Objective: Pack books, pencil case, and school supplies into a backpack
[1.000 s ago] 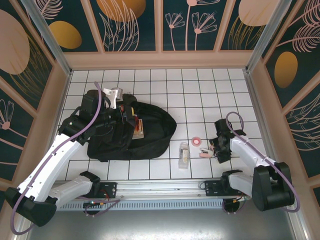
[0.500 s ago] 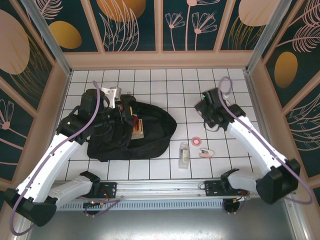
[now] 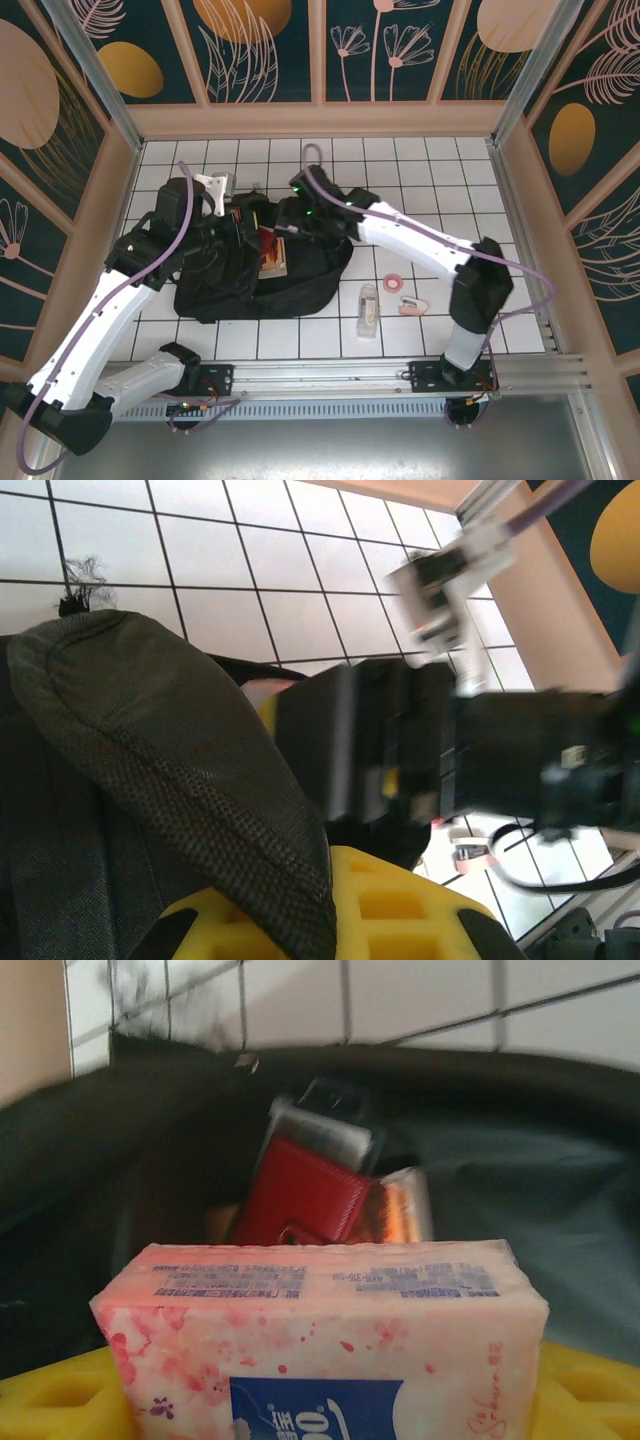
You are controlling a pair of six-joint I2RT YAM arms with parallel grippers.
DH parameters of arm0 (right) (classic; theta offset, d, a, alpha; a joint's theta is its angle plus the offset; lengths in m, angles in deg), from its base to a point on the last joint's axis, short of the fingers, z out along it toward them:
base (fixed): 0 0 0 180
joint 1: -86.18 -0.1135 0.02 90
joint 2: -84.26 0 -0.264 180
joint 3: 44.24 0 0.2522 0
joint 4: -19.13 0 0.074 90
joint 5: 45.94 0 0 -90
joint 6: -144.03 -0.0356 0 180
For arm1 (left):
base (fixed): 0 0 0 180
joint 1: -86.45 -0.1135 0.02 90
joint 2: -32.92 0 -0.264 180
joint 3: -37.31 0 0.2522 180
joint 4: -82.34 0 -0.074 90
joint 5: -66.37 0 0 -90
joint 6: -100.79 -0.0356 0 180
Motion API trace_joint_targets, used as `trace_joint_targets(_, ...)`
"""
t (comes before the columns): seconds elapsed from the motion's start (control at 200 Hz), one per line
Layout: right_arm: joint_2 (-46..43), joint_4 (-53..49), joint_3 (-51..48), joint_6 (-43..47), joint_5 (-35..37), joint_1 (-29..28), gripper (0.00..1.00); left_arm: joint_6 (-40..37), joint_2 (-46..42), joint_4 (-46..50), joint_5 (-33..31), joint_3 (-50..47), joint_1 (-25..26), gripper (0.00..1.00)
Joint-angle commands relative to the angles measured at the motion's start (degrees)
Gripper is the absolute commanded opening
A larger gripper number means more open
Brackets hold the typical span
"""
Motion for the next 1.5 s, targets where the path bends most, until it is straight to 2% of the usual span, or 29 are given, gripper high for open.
trace_joint_targets(0.0, 4.1, 3.0, 4.9, 1.9, -4.5, -1.0, 0.71, -1.7, -1.7, -3.4, -1.8, 4.3, 0.3, 0.0)
trace_joint_targets(0.1, 6.7, 7.0, 4.3, -0.6, -8.3, -1.1, 0.71, -1.7, -2.1, -3.2, -2.8, 5.2, 0.3, 0.0)
trace_joint_targets(0.395, 7.5, 29.7, -5.8, -8.1, -19.1, -1.3, 0.71, -1.6, -1.9, -3.8, -3.4, 6.7, 0.3, 0.0)
trace_joint_targets(0.616, 14.0, 32.3, -0.4, -11.5, -25.9, -2.7, 0.74, -1.9, -1.3, -4.3, -3.3, 7.4, 0.3, 0.0)
trace_joint_targets(0.801, 18.0, 26.7, 4.5, -9.0, -27.0, -3.9, 0.82, -2.3, -1.0, -4.2, -3.5, 8.2, 0.3, 0.0)
trace_joint_targets(0.901, 18.2, 25.3, 4.9, -8.1, -26.4, -3.9, 0.99, -2.3, -1.0, -4.2, -3.5, 8.1, 0.3, 0.0)
trace_joint_targets(1.216, 14.5, 23.0, 2.6, -6.0, -22.2, -3.4, 0.99, -2.8, -1.2, -3.6, -4.0, 8.1, 0.3, 0.0)
trace_joint_targets(1.361, 8.9, 29.6, -5.0, -6.5, -21.2, -2.9, 0.99, -3.0, -1.7, -3.2, -4.6, 7.3, 0.3, 0.0)
trace_joint_targets(1.496, 6.2, 31.1, -8.6, -6.4, -21.1, -2.1, 0.99, -3.2, -2.4, -3.2, -4.5, 6.8, 0.3, 0.0)
